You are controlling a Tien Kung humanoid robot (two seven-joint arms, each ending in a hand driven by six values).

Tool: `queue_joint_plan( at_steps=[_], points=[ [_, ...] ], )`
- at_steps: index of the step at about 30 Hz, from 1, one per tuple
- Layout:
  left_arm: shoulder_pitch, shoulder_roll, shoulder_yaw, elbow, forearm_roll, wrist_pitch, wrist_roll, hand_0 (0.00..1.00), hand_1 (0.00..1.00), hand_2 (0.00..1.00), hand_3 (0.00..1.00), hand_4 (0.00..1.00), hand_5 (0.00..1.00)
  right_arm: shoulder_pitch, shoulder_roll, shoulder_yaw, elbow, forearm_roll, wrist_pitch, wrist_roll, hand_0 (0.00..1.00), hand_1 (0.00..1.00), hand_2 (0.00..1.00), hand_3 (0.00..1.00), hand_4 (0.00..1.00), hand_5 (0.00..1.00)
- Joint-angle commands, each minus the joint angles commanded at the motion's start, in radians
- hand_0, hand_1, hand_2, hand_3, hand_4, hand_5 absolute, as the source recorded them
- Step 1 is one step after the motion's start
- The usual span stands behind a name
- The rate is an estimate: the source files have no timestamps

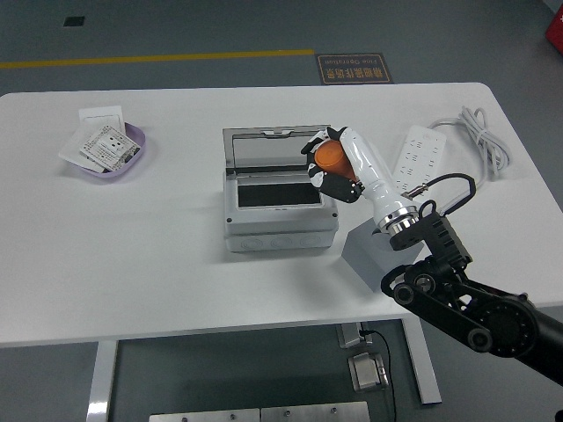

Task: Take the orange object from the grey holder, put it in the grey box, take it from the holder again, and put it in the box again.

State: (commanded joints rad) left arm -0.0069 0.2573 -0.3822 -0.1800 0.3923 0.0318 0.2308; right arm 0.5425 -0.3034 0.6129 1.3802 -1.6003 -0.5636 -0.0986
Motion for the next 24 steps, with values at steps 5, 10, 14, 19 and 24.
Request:
queue_joint_plan(
  at_steps=[5, 10, 14, 19, 24],
  points=[
    [-0.002, 0.001, -0.004, 0.000, 0.004, -0.001, 0.001, 0.645, 0.697, 0.606, 0.600, 0.612, 0.159, 0.074, 0.031, -0.067, -0.055, -0.036, 0.030, -0.047, 0.002, 0.049, 0.279, 0.212, 0.002, 0.040],
    [-0.004, 0.001, -0.004, 0.000, 0.006, -0.001, 0.002, 0.644, 0.699, 0.606, 0.600, 0.612, 0.160, 0.152, 0.058, -0.158, -0.121, -0.048, 0.050, -0.061, 0.002, 0.040, 0.274, 0.204, 0.002, 0.040],
    [-0.007, 0.000, -0.001, 0.000, 0.005, -0.002, 0.002, 0.644, 0.701, 0.606, 0.599, 0.611, 0.160, 0.221, 0.069, -0.244, -0.171, -0.051, 0.065, -0.063, 0.002, 0.043, 0.275, 0.204, 0.002, 0.041],
    [-0.009, -0.002, -0.002, 0.000, 0.007, -0.003, 0.002, 0.644, 0.703, 0.605, 0.597, 0.607, 0.161, 0.286, 0.079, -0.342, -0.215, -0.036, 0.073, -0.053, 0.002, 0.043, 0.275, 0.205, 0.002, 0.039],
    [-0.011, -0.002, -0.003, 0.000, 0.013, -0.005, 0.002, 0.644, 0.703, 0.605, 0.595, 0.605, 0.160, 0.343, 0.090, -0.436, -0.250, -0.014, 0.075, -0.032, 0.002, 0.044, 0.278, 0.209, 0.002, 0.035]
  ],
)
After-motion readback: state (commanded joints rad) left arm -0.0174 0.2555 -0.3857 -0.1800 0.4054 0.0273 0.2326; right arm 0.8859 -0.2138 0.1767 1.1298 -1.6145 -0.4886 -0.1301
